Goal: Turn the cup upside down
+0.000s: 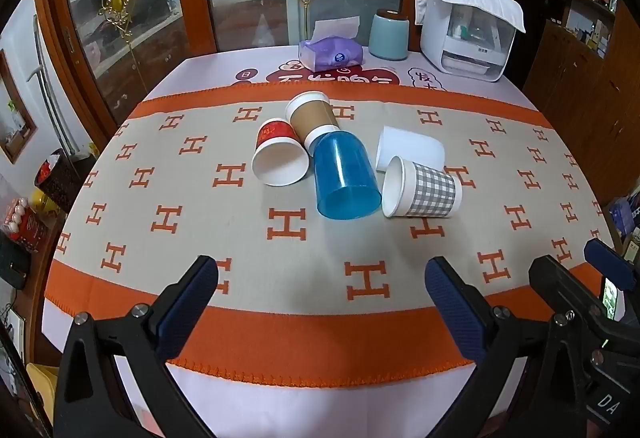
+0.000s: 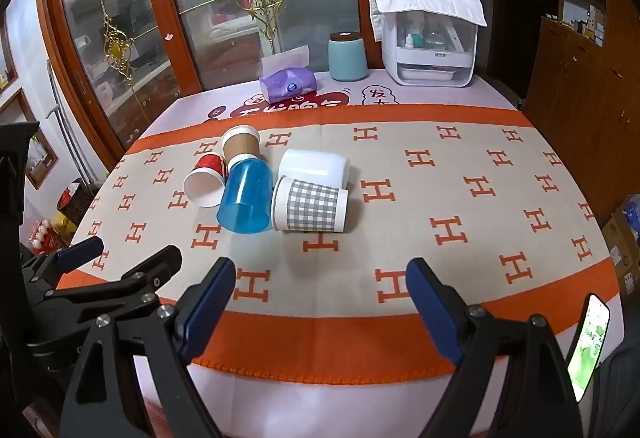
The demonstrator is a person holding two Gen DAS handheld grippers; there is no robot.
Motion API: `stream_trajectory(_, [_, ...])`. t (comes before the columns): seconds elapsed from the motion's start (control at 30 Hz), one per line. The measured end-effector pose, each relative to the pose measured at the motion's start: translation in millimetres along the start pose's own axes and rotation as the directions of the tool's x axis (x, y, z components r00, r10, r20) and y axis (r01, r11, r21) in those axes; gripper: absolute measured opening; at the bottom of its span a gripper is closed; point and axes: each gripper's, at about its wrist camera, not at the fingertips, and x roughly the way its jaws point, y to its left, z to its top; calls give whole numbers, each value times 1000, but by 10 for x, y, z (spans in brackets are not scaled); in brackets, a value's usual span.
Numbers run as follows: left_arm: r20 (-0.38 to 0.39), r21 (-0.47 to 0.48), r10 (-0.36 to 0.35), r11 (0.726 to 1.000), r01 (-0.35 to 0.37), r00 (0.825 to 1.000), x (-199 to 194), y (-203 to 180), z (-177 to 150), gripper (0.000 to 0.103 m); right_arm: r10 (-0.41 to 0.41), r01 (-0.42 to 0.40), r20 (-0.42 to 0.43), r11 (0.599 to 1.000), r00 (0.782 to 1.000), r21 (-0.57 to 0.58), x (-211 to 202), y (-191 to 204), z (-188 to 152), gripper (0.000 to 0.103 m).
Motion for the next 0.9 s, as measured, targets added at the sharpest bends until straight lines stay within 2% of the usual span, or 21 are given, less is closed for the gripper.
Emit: stream_trajectory(0.9, [2, 14, 7, 1000, -7, 1000, -4, -14, 37, 102, 6, -6, -2, 1000, 1000, 4, 0, -5, -1, 87])
